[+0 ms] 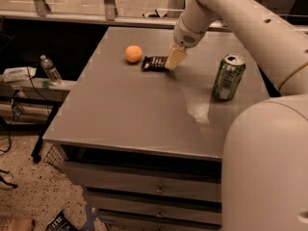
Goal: Move rxbar chocolate near orange
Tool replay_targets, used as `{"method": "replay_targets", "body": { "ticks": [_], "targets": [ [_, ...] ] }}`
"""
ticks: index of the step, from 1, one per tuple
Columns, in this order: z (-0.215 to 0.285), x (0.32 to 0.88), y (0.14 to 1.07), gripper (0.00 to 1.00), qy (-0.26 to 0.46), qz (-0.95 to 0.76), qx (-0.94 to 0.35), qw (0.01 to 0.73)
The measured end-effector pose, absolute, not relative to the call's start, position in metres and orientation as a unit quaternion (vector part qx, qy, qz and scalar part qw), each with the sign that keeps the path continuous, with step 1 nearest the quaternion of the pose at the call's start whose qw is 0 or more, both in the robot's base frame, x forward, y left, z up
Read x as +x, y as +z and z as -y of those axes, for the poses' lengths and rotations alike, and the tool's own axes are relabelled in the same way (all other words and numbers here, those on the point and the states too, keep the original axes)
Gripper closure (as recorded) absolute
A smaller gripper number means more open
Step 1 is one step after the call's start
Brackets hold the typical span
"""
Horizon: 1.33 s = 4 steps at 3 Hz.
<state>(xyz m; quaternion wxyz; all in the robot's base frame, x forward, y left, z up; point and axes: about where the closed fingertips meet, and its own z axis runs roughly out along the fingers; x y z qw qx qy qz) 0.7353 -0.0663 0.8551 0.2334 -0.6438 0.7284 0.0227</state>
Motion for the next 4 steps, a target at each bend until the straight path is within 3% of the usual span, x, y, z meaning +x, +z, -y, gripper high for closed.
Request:
{"method": "replay_targets", "body": {
  "ticks": [1, 2, 4],
  "targets": [
    [0.0634, 0.7408, 0.8464, 1.00, 0.029, -0.732, -0.641, 0.231],
    [0.0602, 0.7443, 0.8416, 0.85, 0.036, -0.732, -0.641, 0.229],
    [0.0593, 0.7445, 0.8400, 0.38, 0.037, -0.732, -0.641, 0.227]
  ]
}}
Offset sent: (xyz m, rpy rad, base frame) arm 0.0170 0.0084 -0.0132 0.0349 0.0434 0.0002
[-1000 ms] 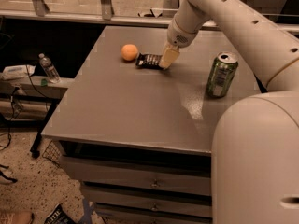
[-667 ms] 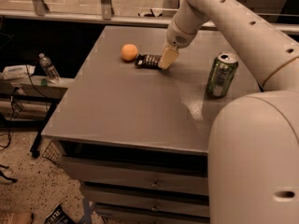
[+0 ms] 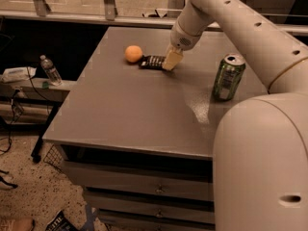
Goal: Move rxbar chocolate near orange
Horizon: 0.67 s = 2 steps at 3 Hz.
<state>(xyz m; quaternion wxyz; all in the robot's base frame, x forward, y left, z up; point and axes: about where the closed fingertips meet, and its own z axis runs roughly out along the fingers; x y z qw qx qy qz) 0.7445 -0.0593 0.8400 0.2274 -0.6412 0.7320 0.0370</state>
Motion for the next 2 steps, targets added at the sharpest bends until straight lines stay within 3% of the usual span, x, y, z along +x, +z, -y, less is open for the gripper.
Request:
{"method": "replay_targets", "body": {
  "ticks": [2],
  "targets": [
    [0.0561, 0.7451, 0.8337, 0.00, 0.040, -0.732, -0.643, 0.224]
  ]
}}
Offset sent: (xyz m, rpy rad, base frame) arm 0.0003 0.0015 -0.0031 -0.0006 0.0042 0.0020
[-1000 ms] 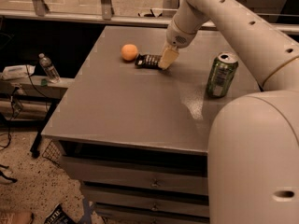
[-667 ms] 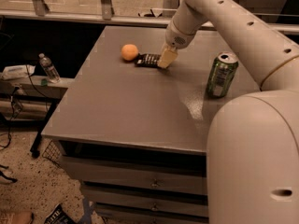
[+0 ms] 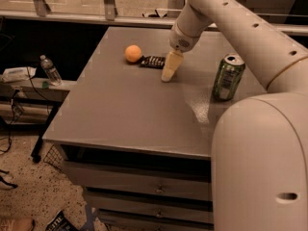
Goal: Move rxbar chocolate near orange
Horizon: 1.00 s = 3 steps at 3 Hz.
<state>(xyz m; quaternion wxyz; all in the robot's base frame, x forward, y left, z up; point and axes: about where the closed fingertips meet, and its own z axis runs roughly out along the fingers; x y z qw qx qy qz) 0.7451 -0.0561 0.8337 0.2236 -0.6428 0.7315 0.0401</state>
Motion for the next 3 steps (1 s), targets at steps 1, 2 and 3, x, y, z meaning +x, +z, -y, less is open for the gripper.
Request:
{"method": "replay_targets", "body": {
  "ticks": [1, 2, 3],
  "targets": [
    [0.056, 0.745, 0.834, 0.00, 0.040, -0.732, -0.643, 0.224],
    [0.071, 0.739, 0.856, 0.00, 0.026, -0.729, -0.642, 0.233],
    [0.099, 0.727, 0.897, 0.00, -0.012, -0.733, -0.628, 0.260]
  ]
}}
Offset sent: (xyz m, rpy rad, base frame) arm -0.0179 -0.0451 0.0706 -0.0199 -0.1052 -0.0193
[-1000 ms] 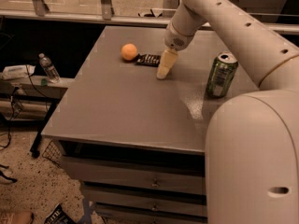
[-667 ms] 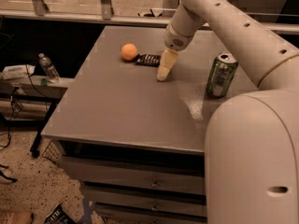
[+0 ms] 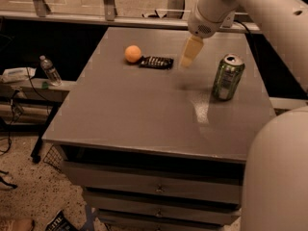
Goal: Move rxbar chocolate near orange
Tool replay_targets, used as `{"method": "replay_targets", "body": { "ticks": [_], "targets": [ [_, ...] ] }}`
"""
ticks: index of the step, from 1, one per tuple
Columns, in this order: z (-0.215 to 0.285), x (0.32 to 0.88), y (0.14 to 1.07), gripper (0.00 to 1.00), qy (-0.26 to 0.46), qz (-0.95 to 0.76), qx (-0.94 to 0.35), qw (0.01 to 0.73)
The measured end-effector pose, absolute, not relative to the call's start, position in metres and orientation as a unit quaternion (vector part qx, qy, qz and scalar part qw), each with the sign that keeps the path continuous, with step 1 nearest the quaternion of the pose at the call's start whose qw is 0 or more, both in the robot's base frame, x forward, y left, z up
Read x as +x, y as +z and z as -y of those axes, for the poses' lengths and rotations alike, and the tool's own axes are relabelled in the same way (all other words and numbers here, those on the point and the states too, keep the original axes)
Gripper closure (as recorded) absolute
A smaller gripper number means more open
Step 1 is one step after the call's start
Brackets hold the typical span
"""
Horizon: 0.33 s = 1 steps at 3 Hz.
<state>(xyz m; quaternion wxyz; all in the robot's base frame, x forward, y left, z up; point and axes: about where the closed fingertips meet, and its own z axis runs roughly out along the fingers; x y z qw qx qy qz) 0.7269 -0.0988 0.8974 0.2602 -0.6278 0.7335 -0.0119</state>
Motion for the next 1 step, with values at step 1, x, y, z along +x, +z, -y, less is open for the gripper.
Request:
{"method": "replay_targets", "body": {
  "ticks": [1],
  "targets": [
    [0.1243, 0.7099, 0.9360, 0.00, -0.052, -0.737, -0.609, 0.288]
  ]
}}
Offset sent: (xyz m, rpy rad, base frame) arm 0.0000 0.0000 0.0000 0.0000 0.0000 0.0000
